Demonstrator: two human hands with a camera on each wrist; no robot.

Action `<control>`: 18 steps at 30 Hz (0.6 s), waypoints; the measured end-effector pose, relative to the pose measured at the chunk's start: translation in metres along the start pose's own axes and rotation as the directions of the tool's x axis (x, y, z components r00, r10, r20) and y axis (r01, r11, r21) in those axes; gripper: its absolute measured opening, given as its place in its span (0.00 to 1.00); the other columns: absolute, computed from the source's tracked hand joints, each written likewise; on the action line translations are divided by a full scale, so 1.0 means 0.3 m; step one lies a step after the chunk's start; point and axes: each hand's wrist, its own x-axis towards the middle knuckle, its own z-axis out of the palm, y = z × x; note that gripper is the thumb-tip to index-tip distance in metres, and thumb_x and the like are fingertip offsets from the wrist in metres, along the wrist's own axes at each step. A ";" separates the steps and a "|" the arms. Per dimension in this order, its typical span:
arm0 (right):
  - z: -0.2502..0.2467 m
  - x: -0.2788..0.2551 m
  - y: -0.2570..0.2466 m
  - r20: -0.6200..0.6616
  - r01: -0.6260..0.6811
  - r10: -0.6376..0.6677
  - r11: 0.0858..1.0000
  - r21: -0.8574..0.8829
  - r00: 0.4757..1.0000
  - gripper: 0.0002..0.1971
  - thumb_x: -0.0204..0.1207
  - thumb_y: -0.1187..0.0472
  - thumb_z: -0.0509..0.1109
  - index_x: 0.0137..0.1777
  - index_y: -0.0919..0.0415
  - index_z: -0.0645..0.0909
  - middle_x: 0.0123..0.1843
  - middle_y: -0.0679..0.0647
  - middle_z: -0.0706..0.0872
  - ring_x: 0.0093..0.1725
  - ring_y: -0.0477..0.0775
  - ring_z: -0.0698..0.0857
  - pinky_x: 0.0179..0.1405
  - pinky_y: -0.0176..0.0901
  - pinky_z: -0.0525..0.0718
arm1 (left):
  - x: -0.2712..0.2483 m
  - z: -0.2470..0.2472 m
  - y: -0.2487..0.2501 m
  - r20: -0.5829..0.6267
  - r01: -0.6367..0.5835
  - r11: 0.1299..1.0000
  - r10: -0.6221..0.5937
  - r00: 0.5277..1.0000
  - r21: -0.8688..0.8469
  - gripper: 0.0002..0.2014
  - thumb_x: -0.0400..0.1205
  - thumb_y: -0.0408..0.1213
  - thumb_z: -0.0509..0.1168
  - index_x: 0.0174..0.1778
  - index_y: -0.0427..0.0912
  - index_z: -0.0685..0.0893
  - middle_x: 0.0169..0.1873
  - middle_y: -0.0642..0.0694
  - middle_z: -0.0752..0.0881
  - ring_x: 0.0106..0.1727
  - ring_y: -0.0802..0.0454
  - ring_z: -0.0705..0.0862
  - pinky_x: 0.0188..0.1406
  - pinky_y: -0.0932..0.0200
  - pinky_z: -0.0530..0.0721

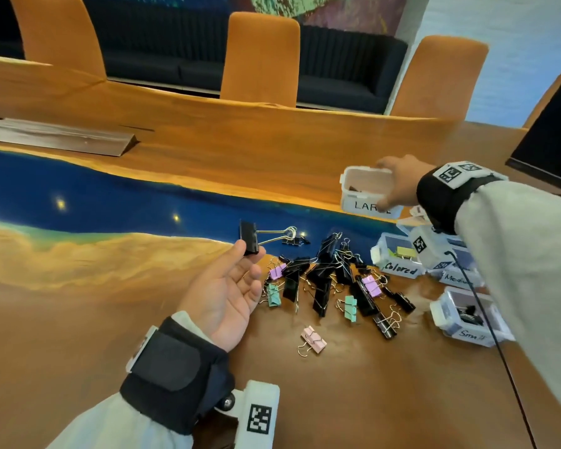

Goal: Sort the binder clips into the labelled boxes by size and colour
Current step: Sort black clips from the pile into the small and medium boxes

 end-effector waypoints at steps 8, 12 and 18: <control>-0.146 -0.400 0.033 -0.076 0.251 -0.243 0.960 0.127 0.967 0.59 0.58 0.45 0.86 0.86 0.42 0.52 0.74 0.54 0.72 0.64 0.57 0.79 0.68 0.54 0.81 | -0.026 0.017 0.026 0.072 -0.052 0.996 0.047 0.996 0.070 0.18 0.83 0.40 0.69 0.67 0.38 0.82 0.55 0.43 0.90 0.38 0.57 0.83 0.31 0.66 0.85; -0.091 -0.683 0.043 0.018 0.401 -0.410 0.899 0.174 0.912 0.64 0.58 0.40 0.85 0.86 0.37 0.43 0.79 0.42 0.68 0.75 0.44 0.72 0.75 0.44 0.74 | -0.115 0.088 0.071 0.274 -0.199 0.941 0.122 0.954 0.275 0.17 0.77 0.35 0.71 0.62 0.40 0.84 0.56 0.36 0.90 0.36 0.55 0.83 0.30 0.65 0.85; 0.061 -0.905 0.062 0.066 0.503 -0.548 0.804 0.316 0.834 0.67 0.61 0.47 0.85 0.86 0.38 0.34 0.80 0.31 0.63 0.75 0.27 0.66 0.66 0.13 0.61 | -0.305 0.255 0.060 0.647 -0.615 0.274 -0.035 0.762 0.739 0.15 0.79 0.35 0.76 0.58 0.58 0.91 0.49 0.57 0.93 0.45 0.63 0.89 0.42 0.68 0.84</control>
